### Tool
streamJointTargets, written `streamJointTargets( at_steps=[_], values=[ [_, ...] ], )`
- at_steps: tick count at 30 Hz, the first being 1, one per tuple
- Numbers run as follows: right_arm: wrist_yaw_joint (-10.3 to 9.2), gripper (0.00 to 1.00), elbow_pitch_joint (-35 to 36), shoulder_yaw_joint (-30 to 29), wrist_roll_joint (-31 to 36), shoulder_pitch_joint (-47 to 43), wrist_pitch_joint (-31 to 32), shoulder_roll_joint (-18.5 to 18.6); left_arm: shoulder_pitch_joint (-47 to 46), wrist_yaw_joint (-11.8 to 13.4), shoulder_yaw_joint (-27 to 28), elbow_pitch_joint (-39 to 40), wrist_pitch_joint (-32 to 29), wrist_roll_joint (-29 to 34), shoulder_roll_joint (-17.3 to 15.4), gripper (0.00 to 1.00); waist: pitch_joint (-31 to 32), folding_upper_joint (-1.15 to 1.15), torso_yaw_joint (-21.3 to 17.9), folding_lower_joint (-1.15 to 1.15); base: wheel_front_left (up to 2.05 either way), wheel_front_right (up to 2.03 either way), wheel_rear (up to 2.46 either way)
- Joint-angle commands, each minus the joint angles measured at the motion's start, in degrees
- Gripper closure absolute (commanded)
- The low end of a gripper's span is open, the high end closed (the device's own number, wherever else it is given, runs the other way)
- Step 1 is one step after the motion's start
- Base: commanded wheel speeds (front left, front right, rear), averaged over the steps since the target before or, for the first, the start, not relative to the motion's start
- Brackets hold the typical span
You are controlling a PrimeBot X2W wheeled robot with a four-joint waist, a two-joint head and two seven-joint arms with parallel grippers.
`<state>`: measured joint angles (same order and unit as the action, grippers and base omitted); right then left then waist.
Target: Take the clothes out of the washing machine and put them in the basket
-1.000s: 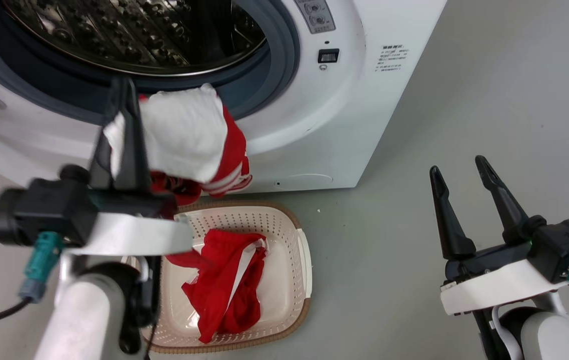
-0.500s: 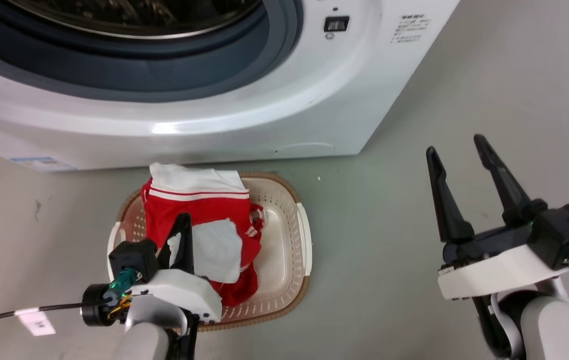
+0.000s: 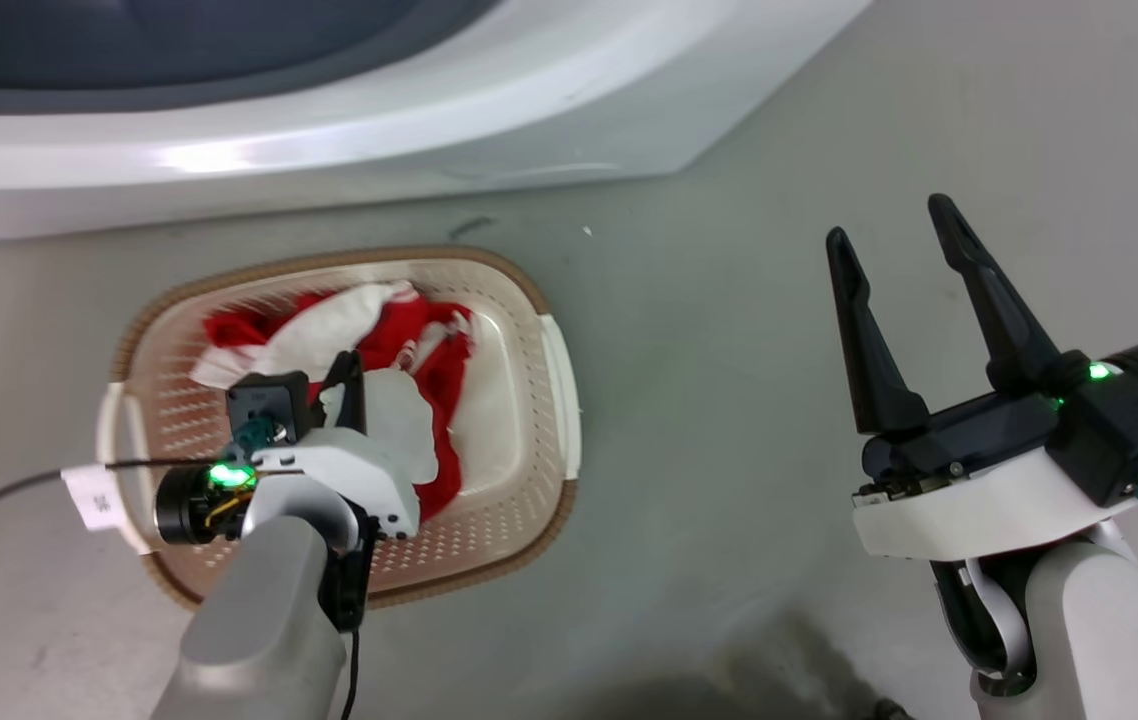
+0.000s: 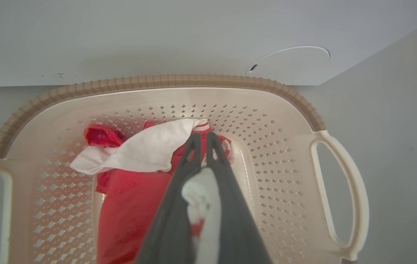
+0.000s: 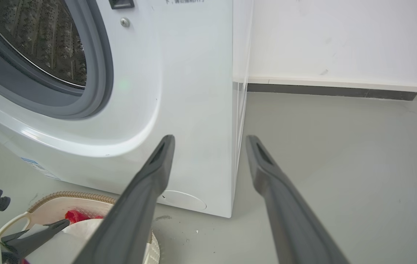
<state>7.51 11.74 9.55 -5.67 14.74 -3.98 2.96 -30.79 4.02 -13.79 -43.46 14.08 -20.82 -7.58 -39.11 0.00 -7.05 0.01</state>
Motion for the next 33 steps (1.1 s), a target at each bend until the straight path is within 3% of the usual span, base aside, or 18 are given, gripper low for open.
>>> streamJointTargets(
  at_steps=[1, 12, 19, 20, 21, 22, 33],
  values=[
    [-0.04, 0.00, -0.14, 0.17, -0.66, 1.00, -0.51, -0.15, -1.88, -0.32, 0.25, -2.47, 0.38, 0.24, -0.14, 1.00, -3.20, 0.00, -2.39, -0.01, 0.00, 0.00, 0.00],
    [-0.04, 0.00, -1.77, 0.91, -1.55, 3.42, -2.54, -0.17, -11.64, -2.21, 0.54, -22.04, 0.38, -1.04, 0.43, 1.00, -8.97, 0.00, -4.78, -0.01, 0.00, 0.00, 0.00],
    [-0.04, 0.00, -3.24, 1.85, -2.03, 4.47, -3.14, -0.14, -14.33, -0.79, 1.56, -28.16, -0.71, -2.60, 0.47, 1.00, -9.36, 0.00, -5.04, -0.01, 0.00, 0.00, 0.00],
    [-0.04, 0.00, -3.64, 1.90, -2.07, 4.54, -3.30, -0.15, -14.22, -0.58, 1.74, -28.46, -0.55, -2.77, 0.52, 0.84, -9.01, 0.00, -5.03, -0.01, 0.00, 0.00, 0.00],
    [-0.04, 0.00, -3.87, 1.89, -2.04, 4.51, -3.61, -0.15, -14.22, -0.71, 1.54, -28.68, -0.40, -2.59, 0.55, 0.51, -8.57, 0.00, -4.99, -0.01, 0.00, 0.00, 0.00],
    [-0.04, 0.00, -4.26, 1.89, -2.09, 4.40, -3.69, -0.14, -14.36, -0.59, 1.50, -28.78, -0.17, -2.59, 0.56, 0.00, -7.99, 0.00, -4.89, -0.01, 0.00, 0.00, 0.00],
    [-0.04, 0.00, -7.62, 0.21, -0.88, 1.63, -3.62, -0.13, -10.38, -2.32, 1.07, -26.76, 1.17, -2.63, 2.37, 0.00, 3.85, 0.00, -1.88, -0.01, 0.00, 0.00, 0.00]
  ],
)
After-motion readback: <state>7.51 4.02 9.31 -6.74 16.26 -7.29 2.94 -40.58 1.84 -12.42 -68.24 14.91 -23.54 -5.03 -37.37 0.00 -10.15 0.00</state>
